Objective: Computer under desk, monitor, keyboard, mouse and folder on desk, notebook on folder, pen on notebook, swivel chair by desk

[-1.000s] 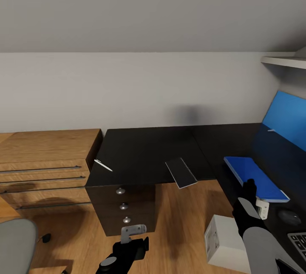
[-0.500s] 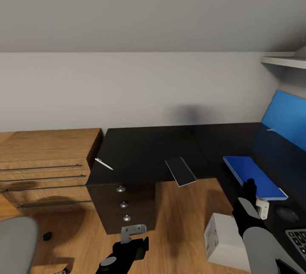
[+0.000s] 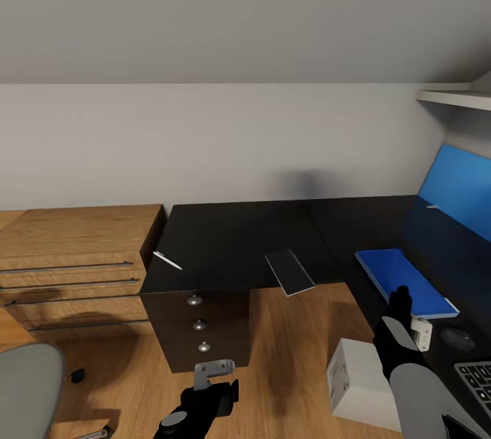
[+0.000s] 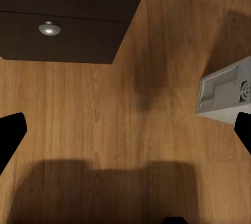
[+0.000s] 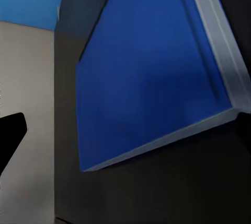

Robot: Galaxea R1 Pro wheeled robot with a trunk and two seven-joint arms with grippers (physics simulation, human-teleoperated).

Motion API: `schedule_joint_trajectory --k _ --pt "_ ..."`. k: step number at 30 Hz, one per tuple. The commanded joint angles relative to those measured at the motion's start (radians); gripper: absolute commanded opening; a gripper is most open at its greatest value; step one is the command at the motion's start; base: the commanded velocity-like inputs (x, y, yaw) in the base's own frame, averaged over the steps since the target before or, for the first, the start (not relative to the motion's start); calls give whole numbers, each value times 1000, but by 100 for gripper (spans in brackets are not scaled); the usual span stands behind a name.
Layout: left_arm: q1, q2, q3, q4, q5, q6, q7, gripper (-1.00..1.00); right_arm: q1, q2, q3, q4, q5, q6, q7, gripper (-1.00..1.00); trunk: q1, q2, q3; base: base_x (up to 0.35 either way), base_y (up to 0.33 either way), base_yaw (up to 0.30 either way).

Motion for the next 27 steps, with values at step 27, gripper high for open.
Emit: schedule_joint_trajectory --k 27 --pt "-1 1 -2 0 6 4 7 100 10 8 -3 -62 -9 -14 73 100 0 -1 -1 0 0 0"
